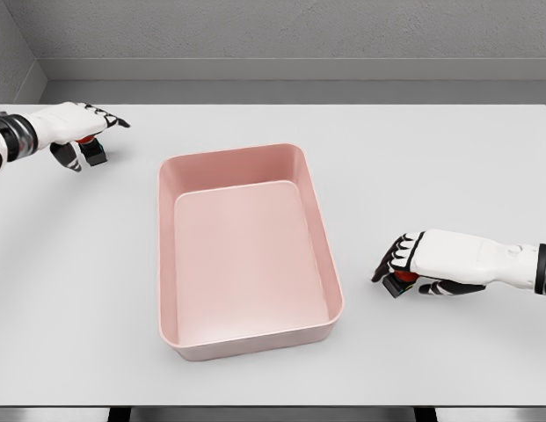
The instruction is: Put the industrial switch in the basket with both arms
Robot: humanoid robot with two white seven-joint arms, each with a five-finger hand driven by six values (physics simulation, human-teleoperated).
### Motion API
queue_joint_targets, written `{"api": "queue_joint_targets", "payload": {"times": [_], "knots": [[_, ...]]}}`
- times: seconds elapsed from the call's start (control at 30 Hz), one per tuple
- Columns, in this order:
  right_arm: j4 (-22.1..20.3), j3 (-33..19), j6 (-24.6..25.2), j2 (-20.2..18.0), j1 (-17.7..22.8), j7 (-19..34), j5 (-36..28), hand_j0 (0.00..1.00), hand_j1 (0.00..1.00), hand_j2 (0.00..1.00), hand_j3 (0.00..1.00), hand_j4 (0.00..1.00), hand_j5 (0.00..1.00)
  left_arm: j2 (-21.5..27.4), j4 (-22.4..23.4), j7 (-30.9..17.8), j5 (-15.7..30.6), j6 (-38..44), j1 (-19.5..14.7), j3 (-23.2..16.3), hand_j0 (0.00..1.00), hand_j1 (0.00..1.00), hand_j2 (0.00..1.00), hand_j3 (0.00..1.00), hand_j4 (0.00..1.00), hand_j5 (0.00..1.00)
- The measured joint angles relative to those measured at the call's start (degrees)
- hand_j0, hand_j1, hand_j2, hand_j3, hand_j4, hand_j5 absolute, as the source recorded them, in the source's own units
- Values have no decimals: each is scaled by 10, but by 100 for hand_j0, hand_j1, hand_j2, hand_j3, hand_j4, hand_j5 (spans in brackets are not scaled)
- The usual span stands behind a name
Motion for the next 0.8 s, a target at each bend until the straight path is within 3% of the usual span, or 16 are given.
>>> {"api": "queue_joint_targets", "payload": {"times": [0.13, 0.23, 0.37, 0.57, 0.8], "knots": [[0, 0, 0, 0, -1, 0, 1, 62, 62, 62, 62, 62, 62, -10, 16, 1, -14, 18, -14, -2, 95, 95, 95, 95, 95, 95], [0, -1, 0, 0, -1, 0, 1, 59, 59, 59, 59, 59, 59, -28, 51, 2, -34, 28, -33, -4, 95, 95, 95, 95, 95, 95], [-1, -1, 0, 1, -1, 0, 1, 56, 56, 56, 56, 56, 56, -53, 89, 2, -54, 30, -35, -8, 96, 96, 96, 96, 96, 96], [-1, -1, 0, 1, -1, 0, 1, 55, 55, 55, 55, 55, 55, -57, 92, 3, -58, 28, -35, -26, 96, 96, 96, 96, 96, 96], [0, -13, 0, -1, -2, -4, 0, 55, 55, 55, 55, 55, 55, -51, 87, 3, -59, 24, -38, -29, 83, 83, 83, 83, 83, 83]]}}
